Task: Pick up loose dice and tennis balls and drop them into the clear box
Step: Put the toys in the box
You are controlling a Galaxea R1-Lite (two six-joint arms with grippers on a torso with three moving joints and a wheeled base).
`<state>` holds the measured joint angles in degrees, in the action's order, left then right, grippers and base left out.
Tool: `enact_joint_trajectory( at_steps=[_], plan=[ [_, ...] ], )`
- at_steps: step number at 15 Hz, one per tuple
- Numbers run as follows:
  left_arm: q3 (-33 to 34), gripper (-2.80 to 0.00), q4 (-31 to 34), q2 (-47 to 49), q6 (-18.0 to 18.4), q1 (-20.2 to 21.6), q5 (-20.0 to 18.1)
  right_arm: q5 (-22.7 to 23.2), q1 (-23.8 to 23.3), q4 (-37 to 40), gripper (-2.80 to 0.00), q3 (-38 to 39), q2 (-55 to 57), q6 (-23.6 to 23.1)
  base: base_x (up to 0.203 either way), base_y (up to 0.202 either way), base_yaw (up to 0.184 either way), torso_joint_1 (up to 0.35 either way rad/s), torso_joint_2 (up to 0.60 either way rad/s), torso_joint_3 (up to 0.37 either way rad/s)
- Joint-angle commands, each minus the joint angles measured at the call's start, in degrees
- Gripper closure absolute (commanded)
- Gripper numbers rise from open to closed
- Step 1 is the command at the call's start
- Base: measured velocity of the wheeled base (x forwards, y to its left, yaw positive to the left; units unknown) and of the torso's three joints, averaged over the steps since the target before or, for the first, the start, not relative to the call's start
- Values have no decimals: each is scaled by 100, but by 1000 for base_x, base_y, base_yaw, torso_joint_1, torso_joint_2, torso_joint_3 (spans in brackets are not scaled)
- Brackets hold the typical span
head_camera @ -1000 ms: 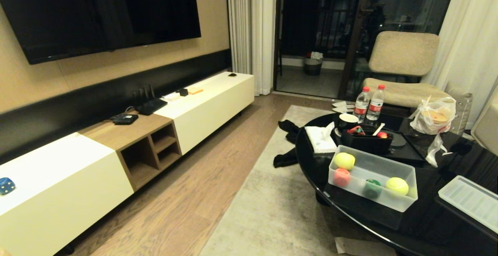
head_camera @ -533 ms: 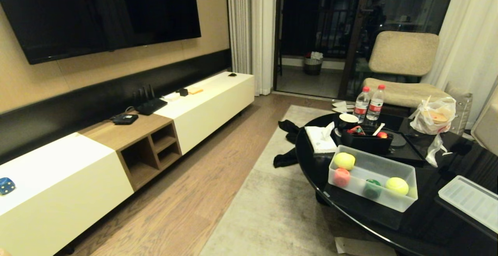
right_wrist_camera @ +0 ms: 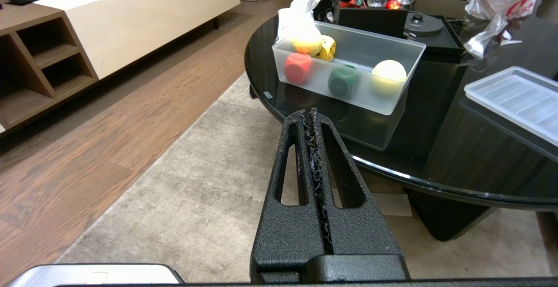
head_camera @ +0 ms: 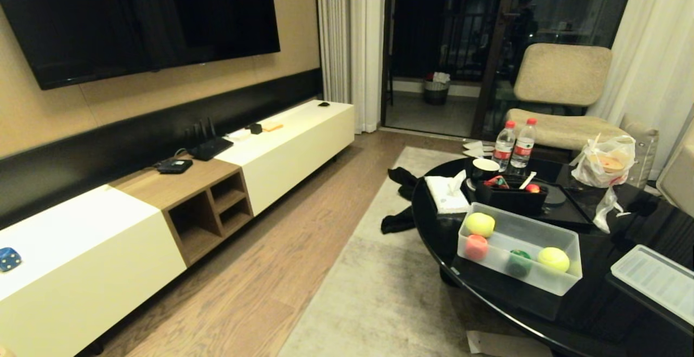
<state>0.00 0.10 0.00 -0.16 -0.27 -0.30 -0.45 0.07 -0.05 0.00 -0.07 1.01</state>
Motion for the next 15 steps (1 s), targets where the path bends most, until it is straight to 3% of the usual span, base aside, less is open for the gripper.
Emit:
enact_joint_trajectory(
  at_steps=[1, 11, 15],
  plan=[
    [9, 0, -1, 9, -3, 0, 4, 1, 1, -4, 0, 9, 7, -5, 0, 0, 0, 0, 0, 0],
    [9, 0, -1, 9, -2, 0, 4, 1, 1, -4, 0, 5, 7, -5, 0, 0, 0, 0, 0, 0],
    [9, 0, -1, 9, -2, 0, 4, 1, 1, -4, 0, 9, 7, -5, -21, -10, -115, 1, 3, 2]
  ],
)
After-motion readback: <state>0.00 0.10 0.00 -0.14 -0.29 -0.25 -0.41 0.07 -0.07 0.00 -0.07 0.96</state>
